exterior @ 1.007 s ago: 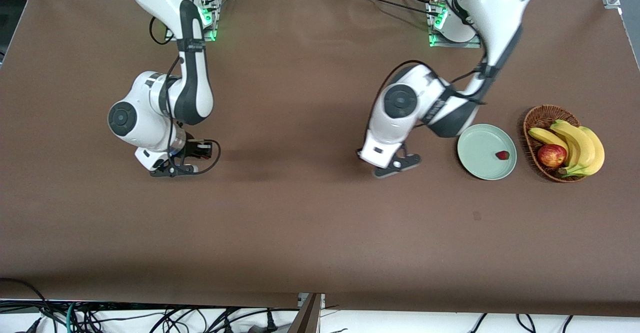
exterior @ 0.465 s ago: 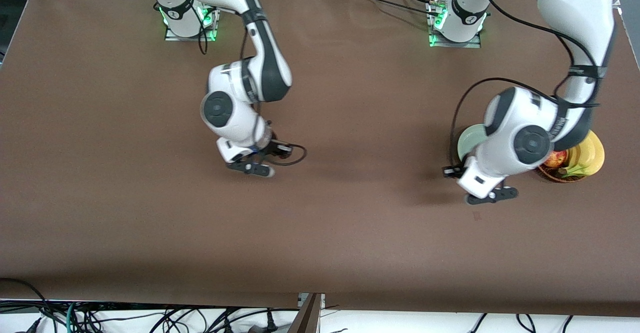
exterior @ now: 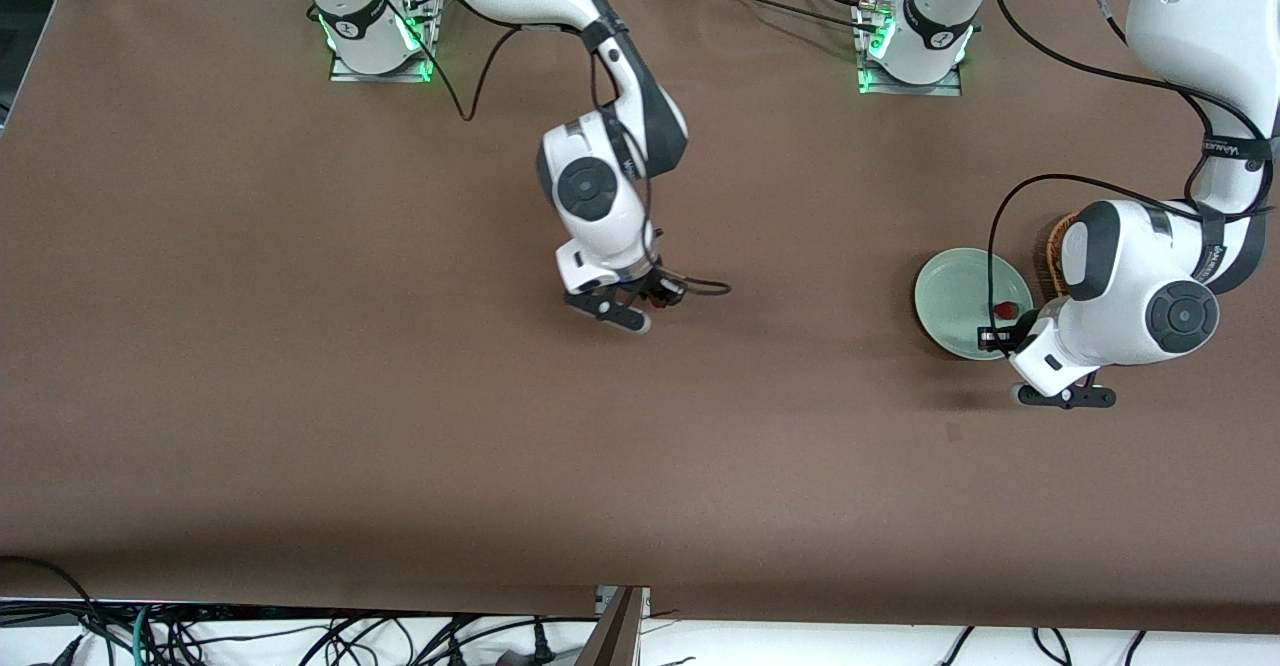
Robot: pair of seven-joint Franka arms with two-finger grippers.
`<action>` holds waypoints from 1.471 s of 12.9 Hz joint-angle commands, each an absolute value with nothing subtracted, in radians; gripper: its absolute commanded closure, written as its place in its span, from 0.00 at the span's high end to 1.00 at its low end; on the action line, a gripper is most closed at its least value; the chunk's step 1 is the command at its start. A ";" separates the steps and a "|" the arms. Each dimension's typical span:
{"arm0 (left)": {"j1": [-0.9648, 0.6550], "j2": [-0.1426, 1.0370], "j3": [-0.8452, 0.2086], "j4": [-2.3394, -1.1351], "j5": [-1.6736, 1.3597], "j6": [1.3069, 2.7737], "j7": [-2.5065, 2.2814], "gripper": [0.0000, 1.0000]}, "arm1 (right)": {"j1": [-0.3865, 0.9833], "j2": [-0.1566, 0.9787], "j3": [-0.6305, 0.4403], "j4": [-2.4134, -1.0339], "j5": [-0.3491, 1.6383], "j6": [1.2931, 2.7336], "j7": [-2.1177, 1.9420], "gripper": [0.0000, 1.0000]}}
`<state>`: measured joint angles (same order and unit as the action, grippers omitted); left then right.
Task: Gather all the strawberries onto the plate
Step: 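Place the strawberry on the plate while the right gripper drops the third mid-table, then reach the left gripper to the third strawberry while the right arm returns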
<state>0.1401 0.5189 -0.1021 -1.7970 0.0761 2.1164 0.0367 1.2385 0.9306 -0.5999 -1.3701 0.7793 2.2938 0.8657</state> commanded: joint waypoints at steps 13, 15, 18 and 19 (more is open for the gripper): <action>0.072 0.368 -0.112 -1.850 0.029 2.051 0.005 1.00 | 1.218 0.822 -0.922 -1.298 0.758 1.861 0.700 1.00; 0.072 0.350 -0.199 -1.848 0.029 2.048 -0.131 1.00 | 1.218 0.810 -0.987 -1.298 0.756 1.798 0.622 1.00; 0.072 0.357 -0.358 -1.833 0.037 2.060 -0.400 1.00 | 1.215 0.785 -1.067 -1.301 0.756 1.706 0.493 1.00; 0.072 0.370 -0.415 -1.827 0.046 2.072 -0.491 1.00 | 1.213 0.784 -1.095 -1.307 0.758 1.674 0.439 1.00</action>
<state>0.0694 0.3574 -0.3422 -1.8420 0.0518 2.0639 -0.3630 1.2059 0.8062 -1.0519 -1.2909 0.7656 1.7308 0.5258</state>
